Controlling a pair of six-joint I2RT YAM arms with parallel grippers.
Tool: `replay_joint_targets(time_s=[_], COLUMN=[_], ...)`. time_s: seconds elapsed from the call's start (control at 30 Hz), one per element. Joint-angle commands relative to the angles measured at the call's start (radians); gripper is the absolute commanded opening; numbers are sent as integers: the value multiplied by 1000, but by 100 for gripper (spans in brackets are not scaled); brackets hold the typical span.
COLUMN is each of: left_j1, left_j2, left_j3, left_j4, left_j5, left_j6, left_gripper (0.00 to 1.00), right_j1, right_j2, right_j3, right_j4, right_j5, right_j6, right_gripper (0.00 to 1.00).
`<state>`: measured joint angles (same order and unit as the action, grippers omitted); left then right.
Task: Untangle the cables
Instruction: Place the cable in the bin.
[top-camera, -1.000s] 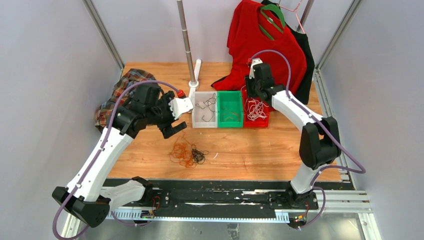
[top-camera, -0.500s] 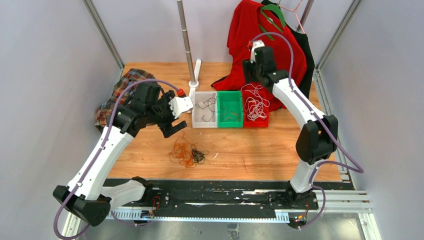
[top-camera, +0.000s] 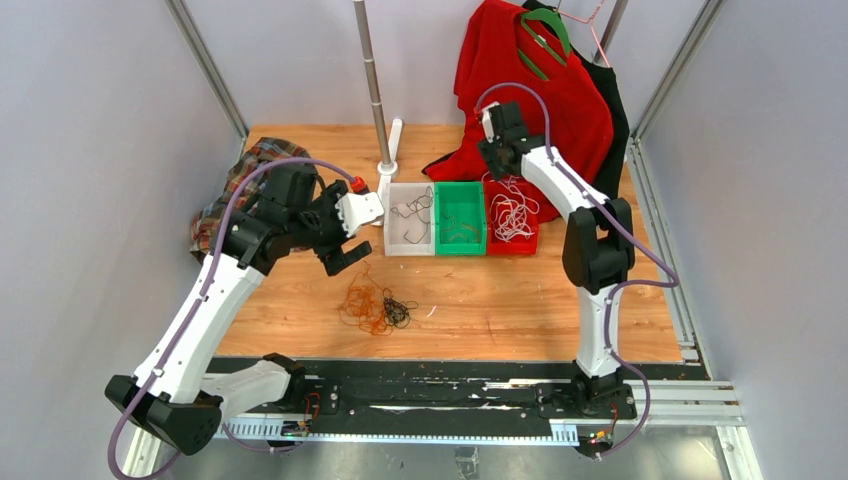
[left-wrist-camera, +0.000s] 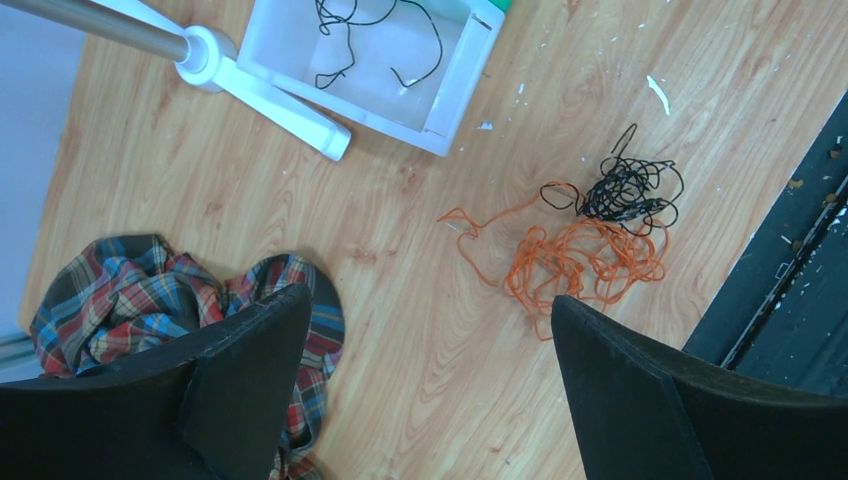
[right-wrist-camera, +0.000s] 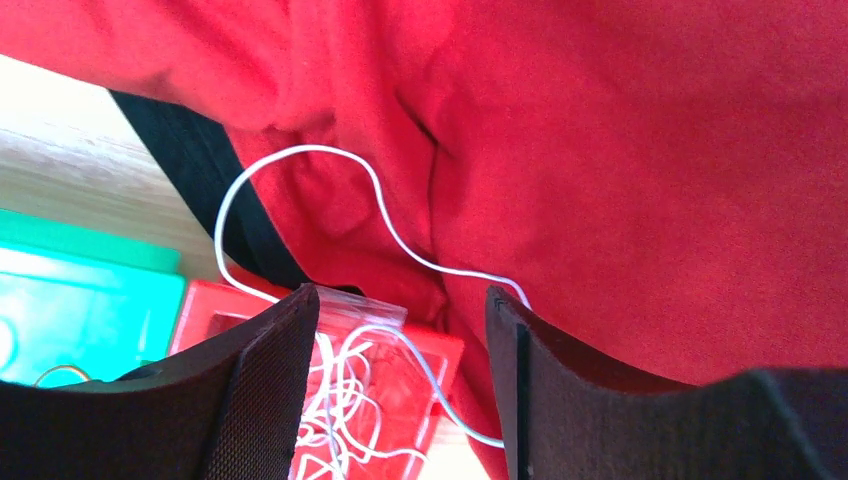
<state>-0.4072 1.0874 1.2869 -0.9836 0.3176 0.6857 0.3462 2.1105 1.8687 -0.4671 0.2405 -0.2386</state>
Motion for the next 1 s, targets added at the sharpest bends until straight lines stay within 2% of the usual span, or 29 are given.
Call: replay_joint_targets(time_s=[0.0,0.33,0.5,0.6,0.67,0.83,0.97], left_j1=[6,9,8,9,8,8,10], left_j2=[-21,-31,-42,-47,-51,-62,-71], left_j3=[16,21,15,14,17,24,32], left_j4=[3,3,3,3,3,3,3], left_j5=[26,21,18,18,20,20,20], left_j6=[11,8,15,14,12,9,1], left_gripper=[94,94,94,94,94,94,94], right_j1=[-26,-45,-50,-50,-49,-44,-26], right_j2=[-38,-61,-83,-102,-119,-210,-299], right_j3=[-1,-59,-74,-82,-81,-130,-244], right_j4=[-28,-69,-74,-77,-90,-107,-87], right_j5=[33,37,35,29,17,-50,-68], right_j6=[-73,-47,-43,-32,-8,75,143], right_gripper=[61,45,34,20,2,0,1])
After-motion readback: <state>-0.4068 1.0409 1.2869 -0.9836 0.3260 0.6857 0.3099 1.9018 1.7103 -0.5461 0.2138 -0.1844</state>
